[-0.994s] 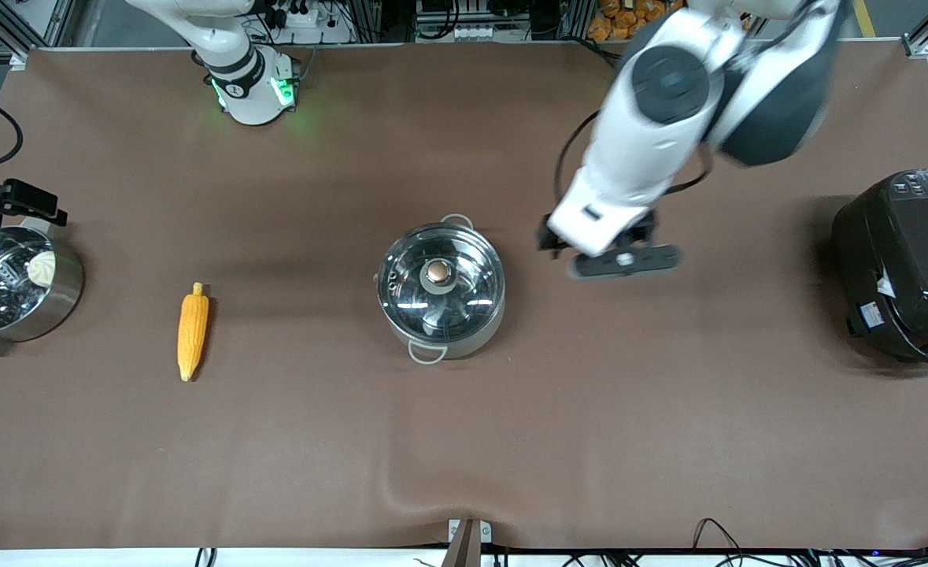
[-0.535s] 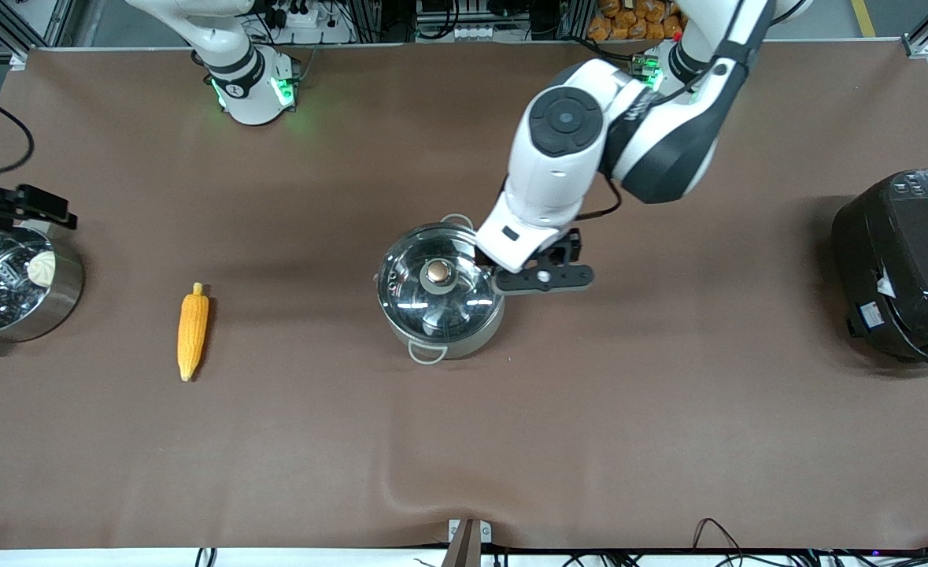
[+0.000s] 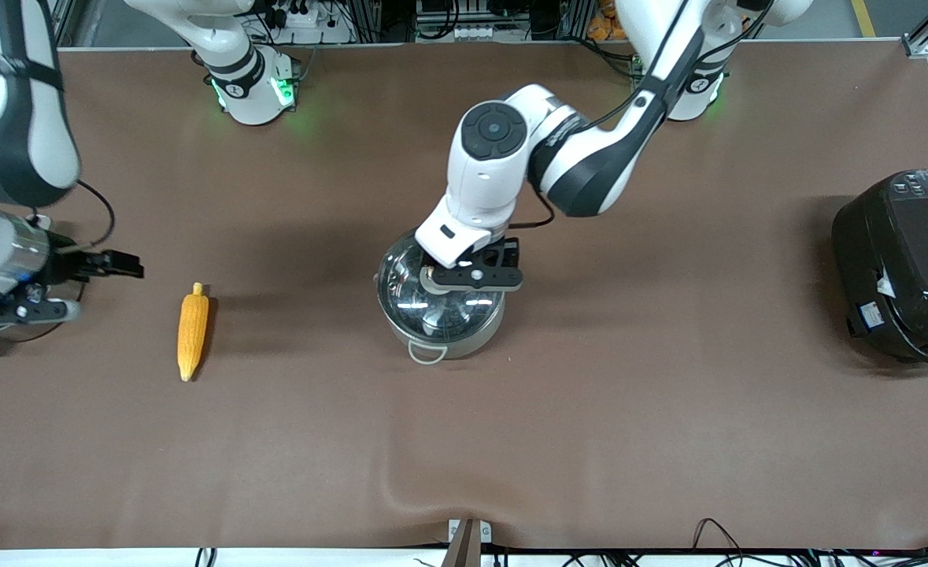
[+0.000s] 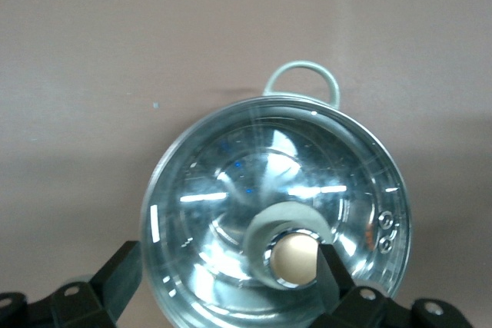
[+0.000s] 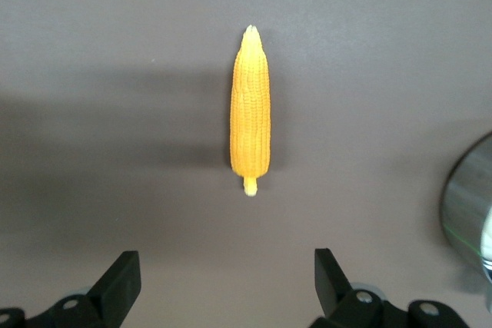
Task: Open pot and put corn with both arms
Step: 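Lower the left gripper onto the lid knob while the right gripper reaches the corn, then grasp the lid knob with the left gripper while the right gripper grasps the corn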
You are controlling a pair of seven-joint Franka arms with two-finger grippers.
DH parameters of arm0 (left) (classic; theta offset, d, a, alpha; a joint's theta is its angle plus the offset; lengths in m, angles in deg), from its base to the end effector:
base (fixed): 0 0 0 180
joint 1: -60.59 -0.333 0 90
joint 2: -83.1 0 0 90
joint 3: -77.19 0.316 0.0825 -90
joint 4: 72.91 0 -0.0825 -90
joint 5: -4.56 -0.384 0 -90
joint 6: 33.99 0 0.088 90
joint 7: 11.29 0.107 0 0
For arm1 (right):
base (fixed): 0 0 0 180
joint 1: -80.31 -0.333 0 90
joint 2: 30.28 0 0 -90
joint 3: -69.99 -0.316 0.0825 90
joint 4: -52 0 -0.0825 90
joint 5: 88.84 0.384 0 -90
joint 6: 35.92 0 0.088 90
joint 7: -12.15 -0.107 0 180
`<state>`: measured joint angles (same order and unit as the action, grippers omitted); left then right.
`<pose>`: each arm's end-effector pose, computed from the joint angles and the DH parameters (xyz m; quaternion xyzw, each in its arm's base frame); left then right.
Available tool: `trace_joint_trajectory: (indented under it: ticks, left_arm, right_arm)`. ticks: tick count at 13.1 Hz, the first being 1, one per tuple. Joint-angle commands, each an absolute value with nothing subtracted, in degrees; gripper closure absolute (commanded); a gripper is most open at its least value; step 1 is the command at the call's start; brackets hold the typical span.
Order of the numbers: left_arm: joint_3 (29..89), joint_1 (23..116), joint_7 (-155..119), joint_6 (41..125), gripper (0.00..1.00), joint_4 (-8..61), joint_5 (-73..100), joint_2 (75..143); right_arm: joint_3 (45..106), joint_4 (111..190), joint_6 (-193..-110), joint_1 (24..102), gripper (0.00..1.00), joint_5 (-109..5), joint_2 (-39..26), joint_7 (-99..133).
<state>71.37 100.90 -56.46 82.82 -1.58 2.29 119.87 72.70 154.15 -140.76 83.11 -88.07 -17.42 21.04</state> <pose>0.5344 -0.5247 0.4051 0.9969 -0.0035 0.0462 0.0632 0.5988 -0.0551 0.4144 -0.9957 -0.0272 0.0877 0.0121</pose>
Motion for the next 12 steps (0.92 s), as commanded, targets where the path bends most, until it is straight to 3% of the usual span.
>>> trace_joint_trajectory:
  ticks: [1, 5, 8, 12]
  left_arm:
    - [74.27, 104.61, -58.48, 84.75, 0.0, -3.65, 2.27, 121.59]
    - [75.69, 107.44, -58.49, 86.16, 0.0, -3.65, 2.27, 123.52]
    - [75.96, 108.14, -58.4, 87.21, 0.18, -3.56, 2.27, 124.4]
    - [76.66, 108.76, -57.96, 89.32, 0.17, -3.47, 2.1, 125.72]
  right_arm:
    - [72.81, 157.2, -144.01, 83.73, 0.0, -87.79, -16.67, 22.69]
    - [72.81, 156.94, -153.31, 82.42, 0.0, -87.79, -9.3, 26.19]
    - [72.81, 156.94, -160.27, 83.12, 0.0, -87.79, -3.93, 28.76]
    - [72.81, 156.85, -162.55, 83.21, 0.0, -87.7, -0.06, 28.76]
